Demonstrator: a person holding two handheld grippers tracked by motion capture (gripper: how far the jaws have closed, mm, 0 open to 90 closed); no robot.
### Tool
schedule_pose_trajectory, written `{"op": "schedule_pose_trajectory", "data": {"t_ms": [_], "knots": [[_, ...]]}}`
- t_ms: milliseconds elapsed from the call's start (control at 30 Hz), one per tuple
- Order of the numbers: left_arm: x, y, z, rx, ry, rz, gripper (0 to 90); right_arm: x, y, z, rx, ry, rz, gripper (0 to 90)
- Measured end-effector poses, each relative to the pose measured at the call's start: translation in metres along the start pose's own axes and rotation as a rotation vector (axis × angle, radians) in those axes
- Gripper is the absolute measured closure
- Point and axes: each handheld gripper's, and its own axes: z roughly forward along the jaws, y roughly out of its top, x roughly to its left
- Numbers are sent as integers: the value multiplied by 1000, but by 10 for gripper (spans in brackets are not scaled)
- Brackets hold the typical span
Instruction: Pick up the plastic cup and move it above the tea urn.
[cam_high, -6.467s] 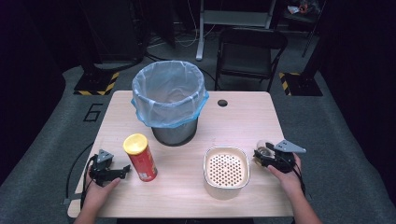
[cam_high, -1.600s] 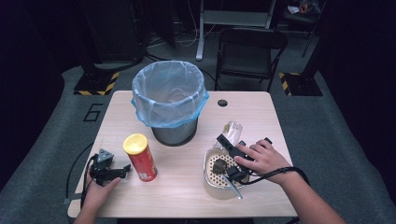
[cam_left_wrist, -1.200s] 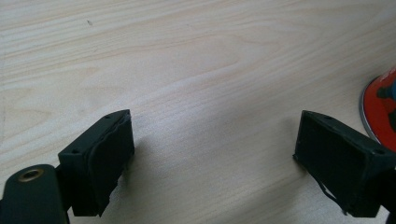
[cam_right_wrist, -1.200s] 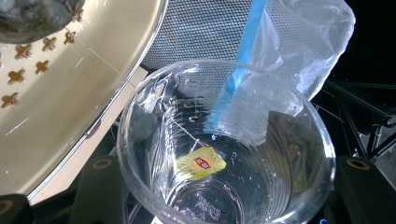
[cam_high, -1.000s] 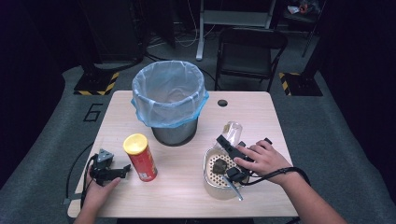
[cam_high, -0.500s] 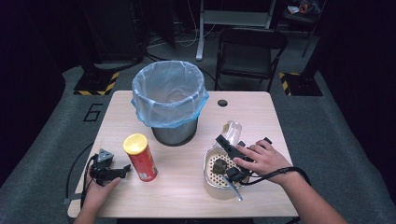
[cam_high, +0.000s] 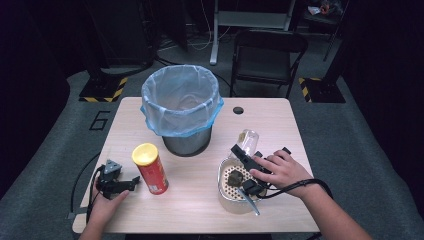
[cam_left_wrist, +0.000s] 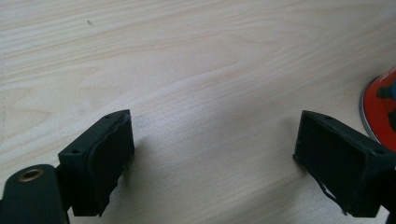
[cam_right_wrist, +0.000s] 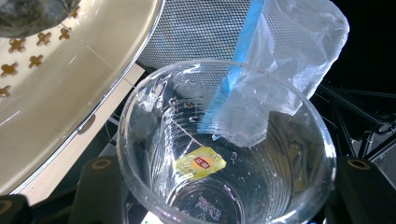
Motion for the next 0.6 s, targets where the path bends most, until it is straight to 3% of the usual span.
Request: {"op": "schedule_pose_trajectory", "data": {"t_ms": [433, 600], "knots": [[0, 0, 0, 0, 0, 1, 114, -1, 0, 0, 1, -25, 18, 374], [0, 0, 0, -4, 1, -1, 114, 1, -1, -1, 15, -52, 96, 374]]}}
